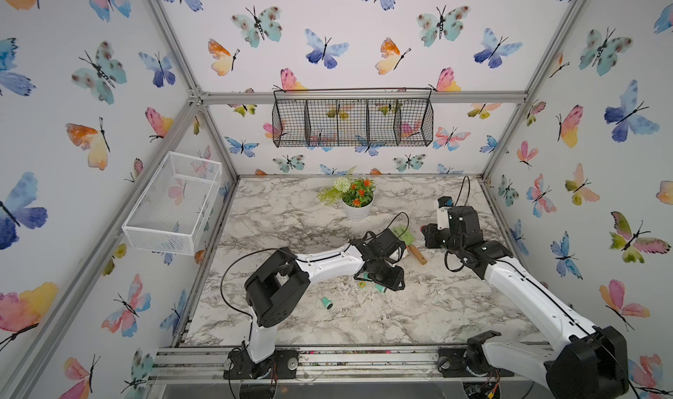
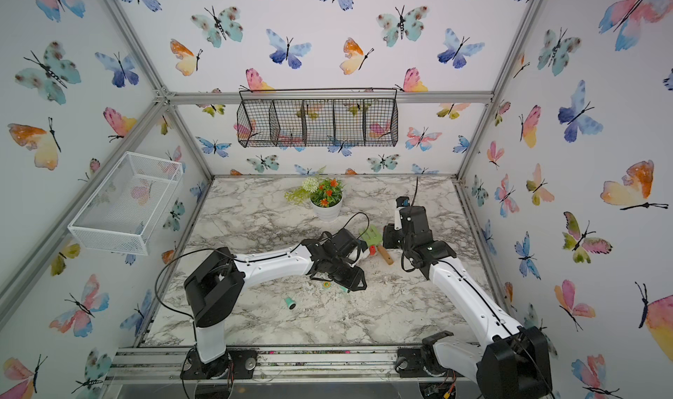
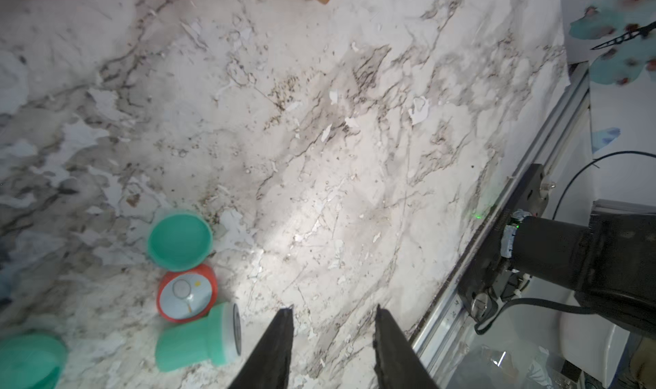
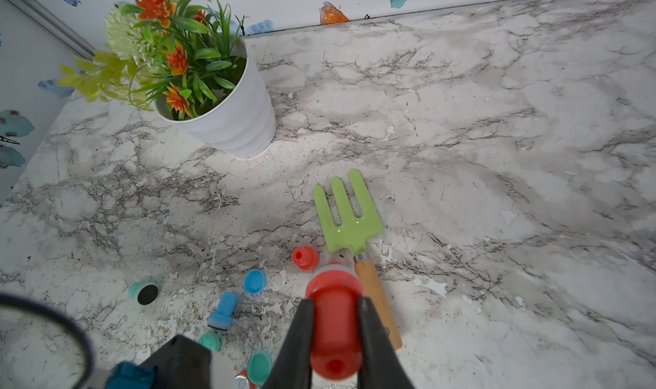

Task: Close the stamp cap
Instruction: Move the stamp at the center of the board.

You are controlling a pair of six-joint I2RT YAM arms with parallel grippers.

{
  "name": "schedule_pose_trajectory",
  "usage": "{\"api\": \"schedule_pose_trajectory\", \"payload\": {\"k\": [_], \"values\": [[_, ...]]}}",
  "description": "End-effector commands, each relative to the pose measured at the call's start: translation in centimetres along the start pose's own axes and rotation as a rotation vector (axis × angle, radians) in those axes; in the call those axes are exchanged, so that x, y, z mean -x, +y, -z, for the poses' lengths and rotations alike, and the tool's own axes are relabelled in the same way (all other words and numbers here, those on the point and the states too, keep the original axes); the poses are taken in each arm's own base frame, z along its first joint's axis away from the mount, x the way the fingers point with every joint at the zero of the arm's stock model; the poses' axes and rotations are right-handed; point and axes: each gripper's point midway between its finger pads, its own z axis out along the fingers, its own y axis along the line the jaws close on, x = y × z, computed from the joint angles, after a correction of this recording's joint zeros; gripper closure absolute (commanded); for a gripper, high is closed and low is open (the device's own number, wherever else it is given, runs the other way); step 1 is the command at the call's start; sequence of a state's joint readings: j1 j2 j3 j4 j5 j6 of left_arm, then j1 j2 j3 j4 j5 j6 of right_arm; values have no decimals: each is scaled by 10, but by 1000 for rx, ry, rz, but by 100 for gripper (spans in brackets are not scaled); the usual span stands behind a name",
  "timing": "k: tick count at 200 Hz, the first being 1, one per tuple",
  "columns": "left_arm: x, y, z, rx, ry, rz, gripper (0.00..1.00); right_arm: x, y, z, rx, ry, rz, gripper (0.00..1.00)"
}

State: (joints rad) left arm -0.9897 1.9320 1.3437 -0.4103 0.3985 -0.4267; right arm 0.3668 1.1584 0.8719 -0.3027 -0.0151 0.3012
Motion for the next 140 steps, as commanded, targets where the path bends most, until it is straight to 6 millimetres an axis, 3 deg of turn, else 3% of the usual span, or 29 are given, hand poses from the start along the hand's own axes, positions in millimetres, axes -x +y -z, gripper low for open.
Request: {"api": "schedule_pose_trajectory", "payload": {"k": [1,33,101,140], "values": [[-2,16,-9,72,12,8,60,0,-1,5,3,-7,14,98],[-11,38,-11,165,27,8,60,0,0,7,9,-9,19,98],[-31,65,4,305,58,16,59,4,5,7,29,-12,18,98],[-20,72,19,395,24,14,60,5,6,7,35,-16,24,98]]}}
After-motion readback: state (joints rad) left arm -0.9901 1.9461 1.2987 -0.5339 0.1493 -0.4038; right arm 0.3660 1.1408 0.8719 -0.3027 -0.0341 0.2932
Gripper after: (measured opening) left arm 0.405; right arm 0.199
